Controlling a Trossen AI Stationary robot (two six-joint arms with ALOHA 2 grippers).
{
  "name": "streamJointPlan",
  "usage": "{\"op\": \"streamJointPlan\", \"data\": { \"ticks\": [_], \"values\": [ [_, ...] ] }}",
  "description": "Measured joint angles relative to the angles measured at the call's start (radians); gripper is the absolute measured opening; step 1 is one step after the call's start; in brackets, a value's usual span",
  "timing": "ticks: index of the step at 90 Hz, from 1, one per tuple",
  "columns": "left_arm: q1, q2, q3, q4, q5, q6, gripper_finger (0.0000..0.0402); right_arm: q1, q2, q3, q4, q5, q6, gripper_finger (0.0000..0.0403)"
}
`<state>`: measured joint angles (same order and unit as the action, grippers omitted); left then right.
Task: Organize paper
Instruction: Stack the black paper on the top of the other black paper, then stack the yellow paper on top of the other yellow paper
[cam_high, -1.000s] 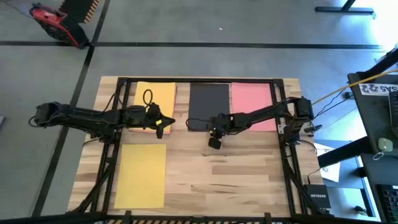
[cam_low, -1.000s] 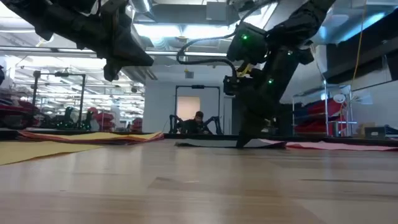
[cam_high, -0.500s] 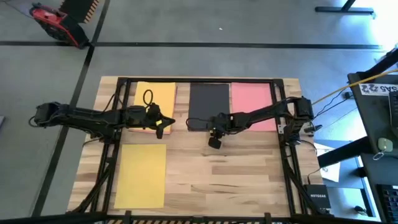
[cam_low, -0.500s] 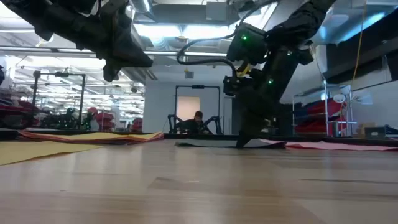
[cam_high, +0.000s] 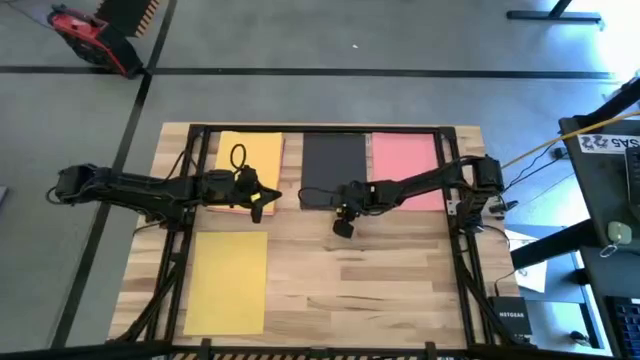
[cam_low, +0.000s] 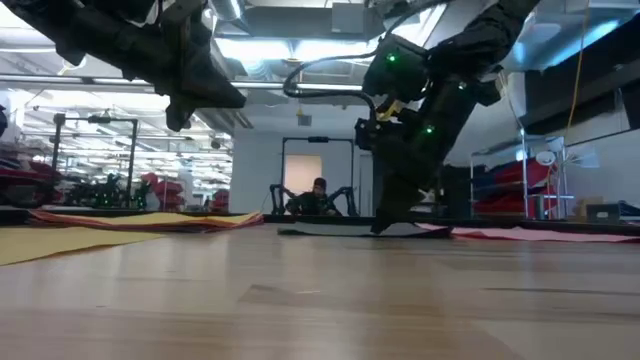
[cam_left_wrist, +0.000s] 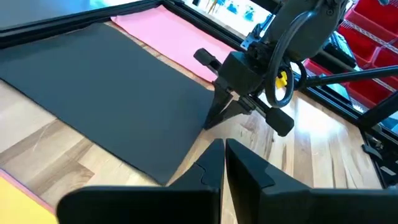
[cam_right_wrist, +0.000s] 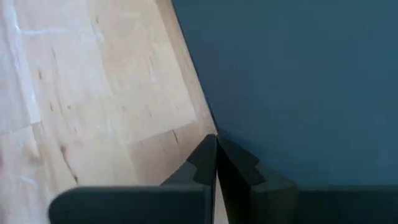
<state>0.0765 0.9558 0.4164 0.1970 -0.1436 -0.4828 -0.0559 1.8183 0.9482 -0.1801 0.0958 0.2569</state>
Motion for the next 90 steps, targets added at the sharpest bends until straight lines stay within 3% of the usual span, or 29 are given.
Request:
{"op": "streamJointPlan", "data": {
  "ticks": [24, 41, 64, 90],
  "values": [
    [0.000, 0.000, 0.001, -0.028, 0.048, 0.042, 0.0000, 0.001, 0.000, 0.000, 0.000, -0.001, 0.000, 0.0000],
    [-0.037, 0.000, 0.001, -0.248, 0.111, 0.026, 0.0000, 0.003, 0.000, 0.012, -0.022, -0.021, 0.002, 0.0000],
    [-0.142, 0.005, 0.001, -0.559, -0.085, -0.010, 0.0000, 0.003, -0.001, 0.092, -0.076, 0.022, 0.000, 0.0002],
    [-0.174, 0.068, 0.001, -0.573, -0.185, 0.021, 0.0031, 0.003, -0.002, 0.163, -0.083, 0.097, -0.058, 0.0017]
  ]
}}
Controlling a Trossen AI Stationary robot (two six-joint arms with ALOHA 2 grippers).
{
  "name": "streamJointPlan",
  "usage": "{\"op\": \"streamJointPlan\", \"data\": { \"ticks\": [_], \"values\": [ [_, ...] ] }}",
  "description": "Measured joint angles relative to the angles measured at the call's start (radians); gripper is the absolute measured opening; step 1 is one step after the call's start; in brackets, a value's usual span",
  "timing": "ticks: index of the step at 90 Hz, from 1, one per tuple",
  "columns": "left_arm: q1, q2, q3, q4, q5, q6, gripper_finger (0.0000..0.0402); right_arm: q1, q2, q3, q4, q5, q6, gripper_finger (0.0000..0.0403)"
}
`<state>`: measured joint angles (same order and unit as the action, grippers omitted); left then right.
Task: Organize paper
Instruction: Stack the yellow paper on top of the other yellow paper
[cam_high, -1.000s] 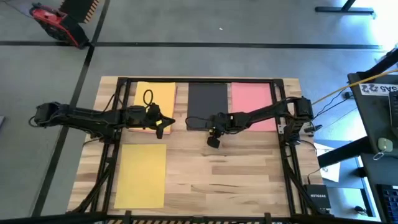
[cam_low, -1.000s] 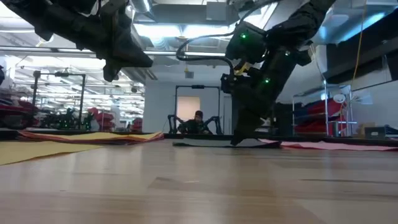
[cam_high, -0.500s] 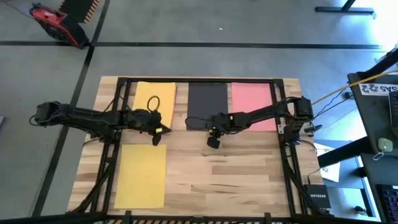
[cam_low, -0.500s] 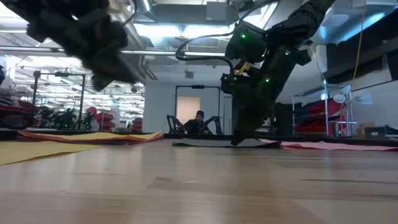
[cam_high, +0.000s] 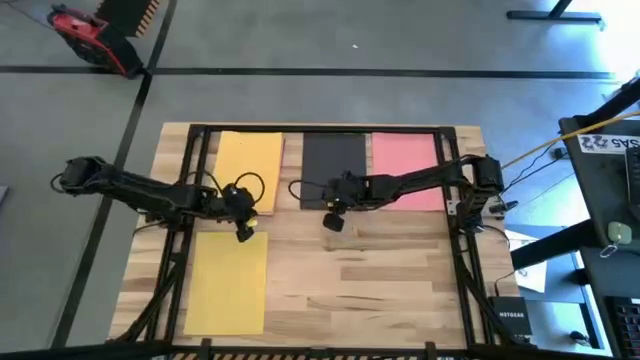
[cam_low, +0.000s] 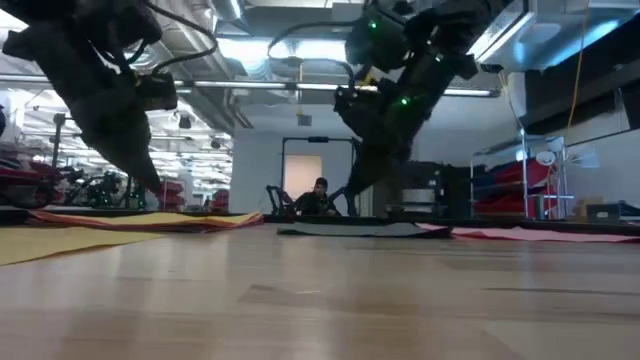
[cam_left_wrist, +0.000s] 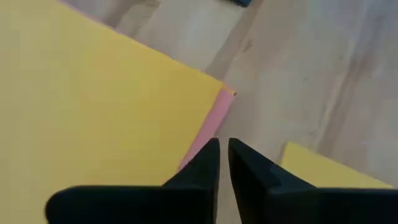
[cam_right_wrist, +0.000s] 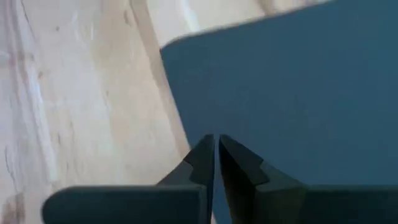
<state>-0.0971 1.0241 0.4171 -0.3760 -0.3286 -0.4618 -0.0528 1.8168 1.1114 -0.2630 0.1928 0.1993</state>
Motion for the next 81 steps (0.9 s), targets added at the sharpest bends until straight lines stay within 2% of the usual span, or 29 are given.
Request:
{"op": "streamJointPlan", "data": {
  "ticks": [35, 61, 81],
  "values": [
    [0.000, 0.143, 0.000, 0.108, -0.042, 0.099, 0.0076, 0.000, 0.000, 0.010, -0.010, 0.025, -0.018, 0.0019],
    [0.000, 0.239, 0.000, 0.160, -0.122, 0.107, 0.0080, 0.000, 0.000, 0.010, -0.010, 0.025, -0.018, 0.0019],
    [0.000, 0.288, 0.000, 0.197, -0.127, 0.129, 0.0080, 0.000, 0.000, 0.009, -0.012, 0.035, -0.018, 0.0019]
  ]
}}
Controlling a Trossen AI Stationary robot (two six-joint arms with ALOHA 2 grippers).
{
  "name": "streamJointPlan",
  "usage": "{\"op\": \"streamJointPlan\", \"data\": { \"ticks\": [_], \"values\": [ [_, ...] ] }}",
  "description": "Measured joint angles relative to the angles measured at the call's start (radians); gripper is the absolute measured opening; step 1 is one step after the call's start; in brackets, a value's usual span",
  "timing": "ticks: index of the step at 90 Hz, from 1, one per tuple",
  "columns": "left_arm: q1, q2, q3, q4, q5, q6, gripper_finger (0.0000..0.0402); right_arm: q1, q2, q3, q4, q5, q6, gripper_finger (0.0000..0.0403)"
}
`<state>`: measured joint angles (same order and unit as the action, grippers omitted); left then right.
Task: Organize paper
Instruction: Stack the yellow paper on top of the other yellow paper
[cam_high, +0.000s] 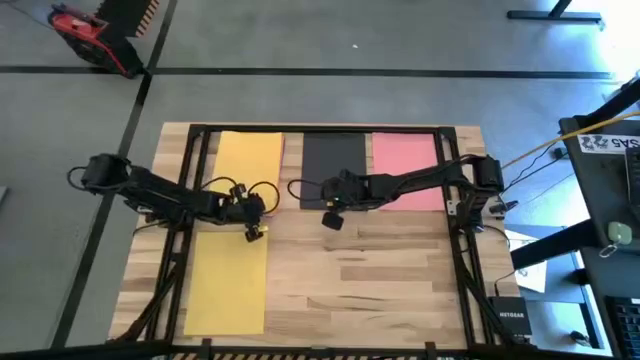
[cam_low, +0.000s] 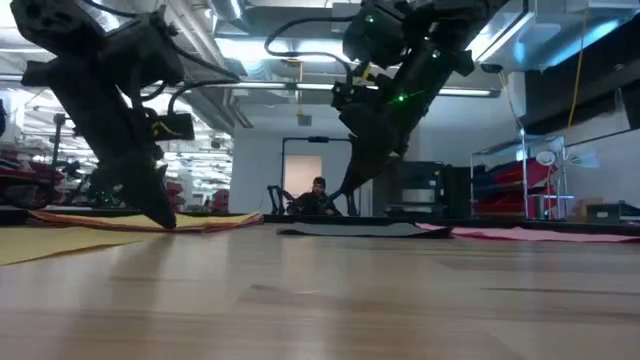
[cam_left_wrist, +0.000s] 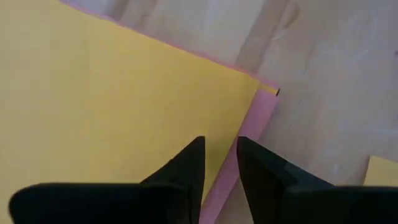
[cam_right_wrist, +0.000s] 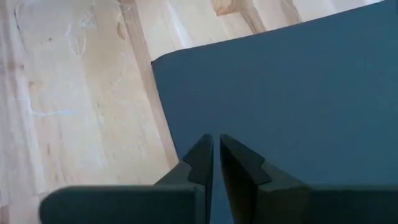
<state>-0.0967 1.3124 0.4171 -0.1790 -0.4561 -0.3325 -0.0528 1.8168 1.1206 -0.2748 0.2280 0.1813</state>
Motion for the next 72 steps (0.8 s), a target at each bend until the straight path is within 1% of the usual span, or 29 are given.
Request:
{"op": "streamJointPlan", "data": {
  "ticks": [16, 33, 51, 72],
  "values": [
    [0.000, 0.014, 0.000, 0.045, 0.000, 0.019, 0.0080, 0.000, 0.000, 0.000, -0.002, 0.000, 0.000, 0.0019],
    [0.000, 0.013, 0.005, 0.035, 0.000, 0.020, 0.0080, 0.000, 0.000, 0.000, -0.007, 0.000, 0.000, 0.0019],
    [0.000, 0.013, 0.043, 0.037, 0.000, 0.044, 0.0080, 0.000, 0.000, 0.000, -0.008, 0.000, 0.000, 0.0019],
    [0.000, 0.013, 0.039, 0.038, 0.000, 0.062, 0.0080, 0.000, 0.000, 0.000, -0.008, 0.019, 0.000, 0.0019]
  ]
}}
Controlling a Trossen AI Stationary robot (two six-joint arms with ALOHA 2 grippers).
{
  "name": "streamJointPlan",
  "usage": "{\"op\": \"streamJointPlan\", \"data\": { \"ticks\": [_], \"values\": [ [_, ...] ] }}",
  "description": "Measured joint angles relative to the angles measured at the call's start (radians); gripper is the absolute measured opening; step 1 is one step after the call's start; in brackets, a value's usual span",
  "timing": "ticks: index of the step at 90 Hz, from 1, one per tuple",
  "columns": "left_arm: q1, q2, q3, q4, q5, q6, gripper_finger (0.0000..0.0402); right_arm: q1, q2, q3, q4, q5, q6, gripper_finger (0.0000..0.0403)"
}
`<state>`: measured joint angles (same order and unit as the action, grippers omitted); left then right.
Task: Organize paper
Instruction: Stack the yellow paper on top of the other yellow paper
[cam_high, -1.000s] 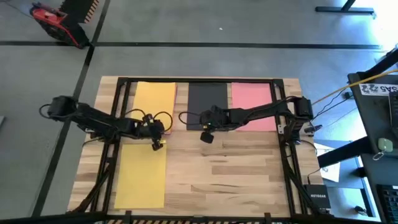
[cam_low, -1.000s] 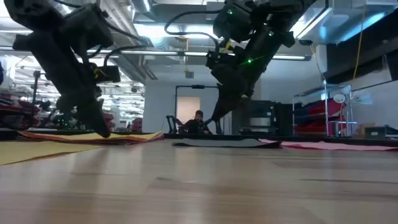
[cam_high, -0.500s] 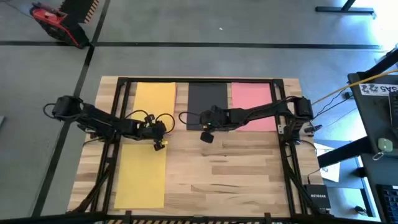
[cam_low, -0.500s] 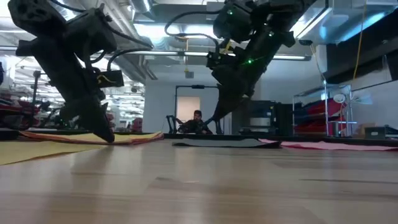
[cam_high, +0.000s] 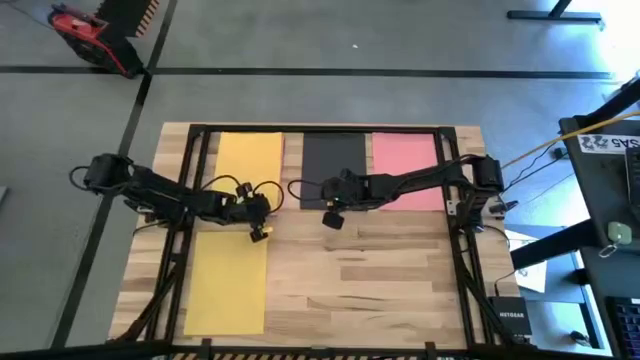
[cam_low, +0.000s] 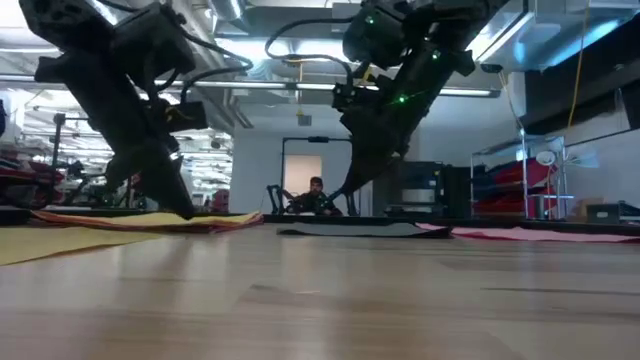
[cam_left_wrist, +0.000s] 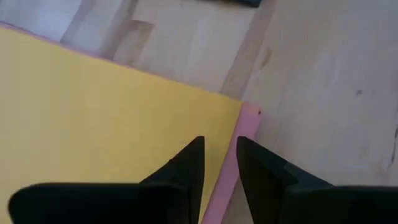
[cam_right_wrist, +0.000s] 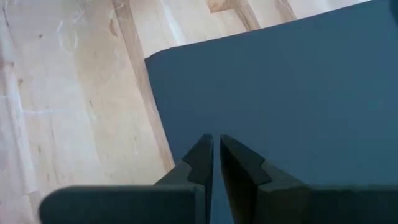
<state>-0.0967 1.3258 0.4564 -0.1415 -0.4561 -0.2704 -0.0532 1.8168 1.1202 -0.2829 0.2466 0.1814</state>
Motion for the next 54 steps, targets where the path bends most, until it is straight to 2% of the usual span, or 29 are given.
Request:
{"op": "streamJointPlan", "data": {
  "ticks": [17, 37, 54],
  "values": [
    [0.000, 0.010, -0.016, 0.005, 0.002, 0.017, 0.0080, 0.000, 0.000, 0.000, 0.000, 0.001, 0.000, 0.0019],
    [0.000, 0.086, -0.020, 0.038, -0.013, 0.080, 0.0080, 0.000, 0.000, 0.000, 0.000, 0.009, -0.003, 0.0019],
    [0.000, 0.076, 0.012, -0.029, -0.009, 0.093, 0.0063, 0.000, 0.000, 0.000, 0.000, 0.008, -0.003, 0.0019]
  ]
}}
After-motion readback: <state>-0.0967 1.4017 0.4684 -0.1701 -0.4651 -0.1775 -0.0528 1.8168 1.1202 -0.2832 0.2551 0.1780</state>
